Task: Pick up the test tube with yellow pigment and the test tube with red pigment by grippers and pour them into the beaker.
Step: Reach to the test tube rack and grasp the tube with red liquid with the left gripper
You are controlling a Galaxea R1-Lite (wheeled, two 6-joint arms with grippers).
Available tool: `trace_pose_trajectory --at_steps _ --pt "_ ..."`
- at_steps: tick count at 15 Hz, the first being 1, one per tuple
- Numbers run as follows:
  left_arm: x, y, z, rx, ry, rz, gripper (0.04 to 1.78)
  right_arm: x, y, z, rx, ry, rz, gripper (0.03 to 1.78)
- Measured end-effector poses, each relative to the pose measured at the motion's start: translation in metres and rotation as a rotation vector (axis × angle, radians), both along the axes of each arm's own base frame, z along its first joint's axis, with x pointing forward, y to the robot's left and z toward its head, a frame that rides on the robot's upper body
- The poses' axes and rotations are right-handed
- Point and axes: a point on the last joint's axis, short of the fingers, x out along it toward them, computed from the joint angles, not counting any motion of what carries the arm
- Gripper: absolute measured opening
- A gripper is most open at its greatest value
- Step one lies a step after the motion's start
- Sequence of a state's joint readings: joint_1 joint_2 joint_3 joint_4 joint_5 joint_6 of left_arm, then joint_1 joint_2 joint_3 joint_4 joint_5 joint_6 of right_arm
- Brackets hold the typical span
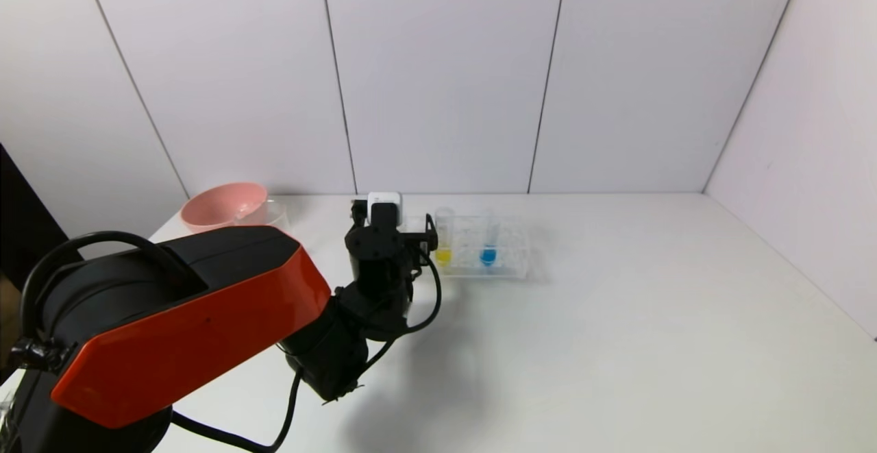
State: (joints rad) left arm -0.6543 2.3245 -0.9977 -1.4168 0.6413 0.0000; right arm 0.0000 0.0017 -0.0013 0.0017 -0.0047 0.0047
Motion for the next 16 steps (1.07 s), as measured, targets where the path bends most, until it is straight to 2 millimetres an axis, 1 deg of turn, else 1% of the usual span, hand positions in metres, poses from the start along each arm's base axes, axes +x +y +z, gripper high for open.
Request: trace_pose_trajectory --at_steps 16 --pt "0.0028 -0.0012 -0.0046 0.033 0.004 -0.002 1.76 0.0000 0.0000 0.0000 0.000 0.000 0.000 1.70"
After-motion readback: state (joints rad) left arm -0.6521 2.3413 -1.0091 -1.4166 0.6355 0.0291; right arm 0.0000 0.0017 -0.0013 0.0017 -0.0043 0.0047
